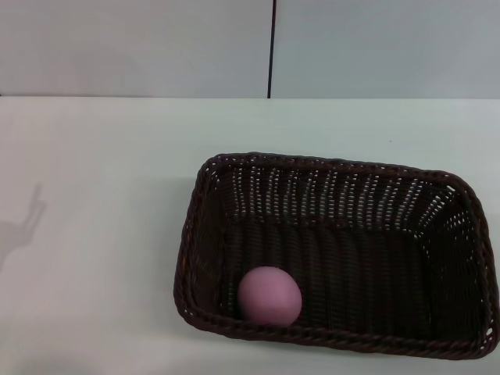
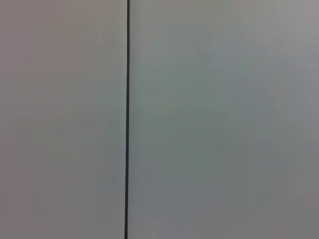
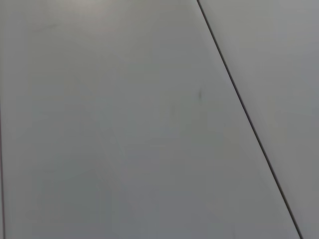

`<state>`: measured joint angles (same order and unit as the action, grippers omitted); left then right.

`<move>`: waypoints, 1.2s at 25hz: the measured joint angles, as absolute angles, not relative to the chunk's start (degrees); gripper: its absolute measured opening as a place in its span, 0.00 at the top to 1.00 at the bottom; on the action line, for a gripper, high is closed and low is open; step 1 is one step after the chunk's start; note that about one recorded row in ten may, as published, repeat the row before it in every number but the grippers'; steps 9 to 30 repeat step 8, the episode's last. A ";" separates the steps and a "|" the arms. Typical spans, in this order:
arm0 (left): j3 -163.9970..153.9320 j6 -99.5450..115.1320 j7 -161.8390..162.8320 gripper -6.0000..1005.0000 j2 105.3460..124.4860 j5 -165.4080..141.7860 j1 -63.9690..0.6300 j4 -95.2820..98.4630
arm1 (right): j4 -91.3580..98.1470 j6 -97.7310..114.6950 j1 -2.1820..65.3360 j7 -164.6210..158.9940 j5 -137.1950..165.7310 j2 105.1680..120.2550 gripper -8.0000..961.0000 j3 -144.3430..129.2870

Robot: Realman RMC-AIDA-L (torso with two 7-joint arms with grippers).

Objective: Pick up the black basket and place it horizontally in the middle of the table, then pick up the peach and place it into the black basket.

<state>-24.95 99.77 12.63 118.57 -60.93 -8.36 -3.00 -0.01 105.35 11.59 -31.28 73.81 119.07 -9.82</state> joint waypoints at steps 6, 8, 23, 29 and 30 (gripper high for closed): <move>-24.90 99.64 12.60 0.19 118.57 -60.98 -8.69 -2.99 | -0.07 105.00 11.19 -31.31 73.82 119.10 0.35 -9.77; -24.89 99.64 12.60 0.19 118.57 -60.99 -8.70 -2.98 | -0.09 104.97 11.18 -31.31 73.83 119.09 0.35 -9.75; -24.89 99.64 12.60 0.19 118.57 -60.99 -8.70 -2.98 | -0.09 104.97 11.18 -31.31 73.83 119.09 0.35 -9.75; -24.89 99.64 12.60 0.19 118.57 -60.99 -8.70 -2.98 | -0.09 104.97 11.18 -31.31 73.83 119.09 0.35 -9.75; -24.89 99.64 12.60 0.19 118.57 -60.99 -8.70 -2.98 | -0.09 104.97 11.18 -31.31 73.83 119.09 0.35 -9.75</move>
